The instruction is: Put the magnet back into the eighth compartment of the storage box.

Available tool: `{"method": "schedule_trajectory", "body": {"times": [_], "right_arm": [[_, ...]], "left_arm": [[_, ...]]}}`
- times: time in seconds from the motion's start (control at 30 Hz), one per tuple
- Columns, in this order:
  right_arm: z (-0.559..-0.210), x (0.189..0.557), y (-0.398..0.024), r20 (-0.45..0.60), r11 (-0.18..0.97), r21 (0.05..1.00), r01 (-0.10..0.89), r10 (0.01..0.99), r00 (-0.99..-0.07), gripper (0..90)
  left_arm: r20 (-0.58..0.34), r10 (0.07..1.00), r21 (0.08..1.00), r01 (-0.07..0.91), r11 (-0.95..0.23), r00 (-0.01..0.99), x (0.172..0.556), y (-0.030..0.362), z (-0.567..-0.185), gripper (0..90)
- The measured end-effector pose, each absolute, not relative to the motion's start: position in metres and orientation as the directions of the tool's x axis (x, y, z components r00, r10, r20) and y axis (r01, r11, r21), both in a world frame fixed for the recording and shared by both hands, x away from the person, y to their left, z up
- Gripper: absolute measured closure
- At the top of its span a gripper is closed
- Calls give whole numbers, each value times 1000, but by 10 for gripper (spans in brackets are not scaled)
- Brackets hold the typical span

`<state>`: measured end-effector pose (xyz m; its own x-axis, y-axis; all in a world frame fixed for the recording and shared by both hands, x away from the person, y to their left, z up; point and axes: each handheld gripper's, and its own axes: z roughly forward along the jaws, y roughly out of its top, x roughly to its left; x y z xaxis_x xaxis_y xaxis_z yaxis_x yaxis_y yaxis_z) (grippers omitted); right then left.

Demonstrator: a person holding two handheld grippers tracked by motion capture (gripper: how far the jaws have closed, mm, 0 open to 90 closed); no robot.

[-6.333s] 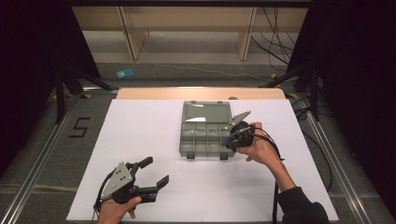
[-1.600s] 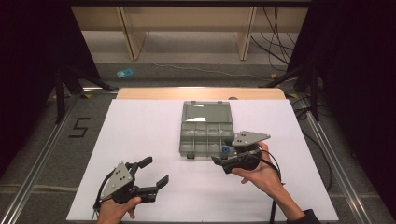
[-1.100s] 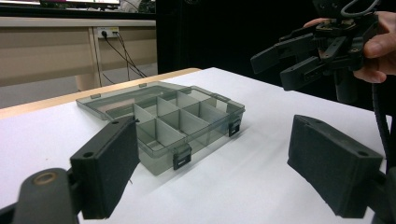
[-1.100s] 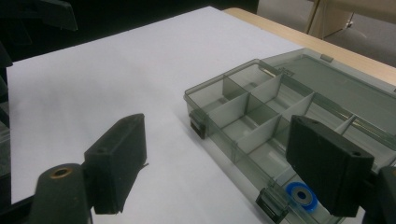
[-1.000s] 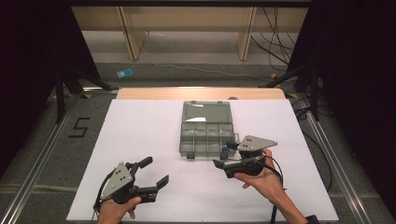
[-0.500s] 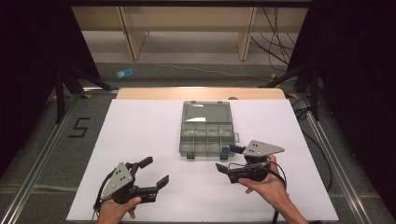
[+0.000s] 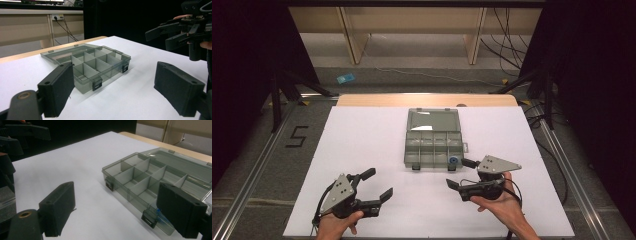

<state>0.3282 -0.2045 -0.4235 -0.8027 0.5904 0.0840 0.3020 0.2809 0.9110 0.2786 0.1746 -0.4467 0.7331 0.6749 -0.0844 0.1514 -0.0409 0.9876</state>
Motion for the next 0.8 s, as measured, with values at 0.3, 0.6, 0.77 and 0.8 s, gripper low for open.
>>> {"method": "schedule_trajectory", "body": {"times": [0.3, 0.6, 0.77, 0.8], "right_arm": [[-425, 323, -209, 66, 278, 917, 286, 604, -795, 164], [-427, 319, -214, 82, 268, 914, 304, 612, -787, 164], [-430, 317, -217, 79, 262, 917, 301, 621, -780, 164], [-431, 317, -217, 90, 255, 918, 304, 613, -785, 164]], "left_arm": [[-84, 674, 988, 151, -41, 733, 279, 175, -447, 161], [-81, 674, 988, 149, -44, 734, 279, 175, -447, 161], [-80, 674, 988, 149, -45, 735, 279, 175, -447, 161], [-80, 673, 988, 149, -45, 735, 279, 175, -447, 161]]}}
